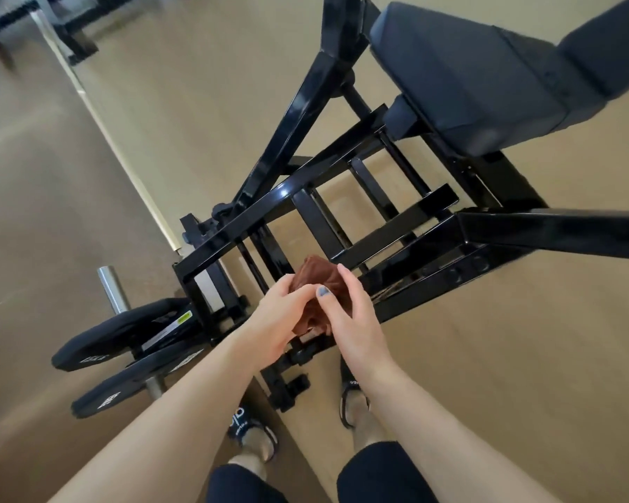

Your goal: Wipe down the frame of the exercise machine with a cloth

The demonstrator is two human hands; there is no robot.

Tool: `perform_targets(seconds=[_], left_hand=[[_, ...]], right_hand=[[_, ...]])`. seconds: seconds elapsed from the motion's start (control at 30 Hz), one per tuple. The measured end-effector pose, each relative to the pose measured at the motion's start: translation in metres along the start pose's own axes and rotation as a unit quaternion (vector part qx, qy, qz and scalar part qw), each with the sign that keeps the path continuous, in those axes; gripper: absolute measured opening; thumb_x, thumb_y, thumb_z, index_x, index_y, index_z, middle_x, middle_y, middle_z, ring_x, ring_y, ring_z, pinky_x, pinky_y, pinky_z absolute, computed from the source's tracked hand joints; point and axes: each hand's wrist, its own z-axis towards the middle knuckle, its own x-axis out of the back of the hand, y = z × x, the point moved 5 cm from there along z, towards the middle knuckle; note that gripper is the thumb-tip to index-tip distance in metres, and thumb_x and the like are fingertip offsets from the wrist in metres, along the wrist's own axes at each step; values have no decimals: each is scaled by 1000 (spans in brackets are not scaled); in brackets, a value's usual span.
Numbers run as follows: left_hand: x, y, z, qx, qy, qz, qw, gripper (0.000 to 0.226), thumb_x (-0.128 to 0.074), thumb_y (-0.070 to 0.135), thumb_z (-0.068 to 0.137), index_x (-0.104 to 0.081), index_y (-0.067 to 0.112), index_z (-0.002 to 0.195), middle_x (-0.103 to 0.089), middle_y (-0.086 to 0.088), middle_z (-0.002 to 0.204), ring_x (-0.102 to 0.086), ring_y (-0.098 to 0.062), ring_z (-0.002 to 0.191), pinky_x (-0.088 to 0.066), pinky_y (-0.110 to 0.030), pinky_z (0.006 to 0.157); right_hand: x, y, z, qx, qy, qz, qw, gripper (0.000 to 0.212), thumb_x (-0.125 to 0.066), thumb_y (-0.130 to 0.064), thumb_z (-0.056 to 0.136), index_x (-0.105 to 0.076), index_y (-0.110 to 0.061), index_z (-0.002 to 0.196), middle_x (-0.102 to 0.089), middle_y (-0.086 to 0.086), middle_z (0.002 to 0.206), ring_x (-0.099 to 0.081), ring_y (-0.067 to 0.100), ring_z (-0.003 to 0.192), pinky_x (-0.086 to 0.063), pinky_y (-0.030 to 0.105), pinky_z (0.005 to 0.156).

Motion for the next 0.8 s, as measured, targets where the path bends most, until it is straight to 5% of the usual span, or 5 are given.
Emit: perform_targets(seconds=[0.13, 0.3, 0.47, 0.67, 0.8], left_hand=[[-3, -8, 34, -1, -71, 49, 996, 28, -72, 35, 94, -65, 26, 120, -76, 3, 104, -75, -13, 93, -61, -27, 77], [4, -17, 87, -36, -129, 119, 984, 32, -76, 37, 91, -62, 35, 120, -72, 10, 111, -71, -2, 96, -58, -22, 79], [24, -38, 142, -47, -153, 298, 941, 87, -77, 46, 88, -24, 40, 158, -36, 10, 159, -37, -14, 146, -28, -43, 120], [44, -83, 200, -55, -139, 511, 846, 107, -74, 50, 88, 4, 41, 161, -12, 2, 170, -44, -27, 142, -48, -44, 111], [32, -99, 228, -82, -108, 594, 793, 110, -72, 52, 90, 7, 31, 163, -18, -3, 170, -60, -27, 127, -54, -45, 104]], right_hand=[[-9, 15, 33, -18, 79, 23, 996, 54, -60, -53, 97, -39, -45, 146, -40, -7, 148, -49, 11, 125, -55, 30, 100], [-28, 37, 82, 6, 181, -29, 983, 40, -65, -36, 99, -50, -44, 135, -46, -10, 138, -53, 7, 114, -48, 3, 69], [-6, 32, 144, 86, 227, -213, 946, 39, -67, -20, 97, -58, -32, 133, -42, 0, 141, -47, 19, 126, -55, 29, 97], [68, 15, 239, 78, 306, -510, 800, 55, -73, -10, 87, -51, -23, 136, -31, 20, 151, -39, 42, 132, -52, 55, 100], [101, 43, 280, -69, 319, -468, 821, 61, -71, -15, 88, -38, -26, 138, -16, 24, 154, -28, 47, 136, -43, 61, 105]])
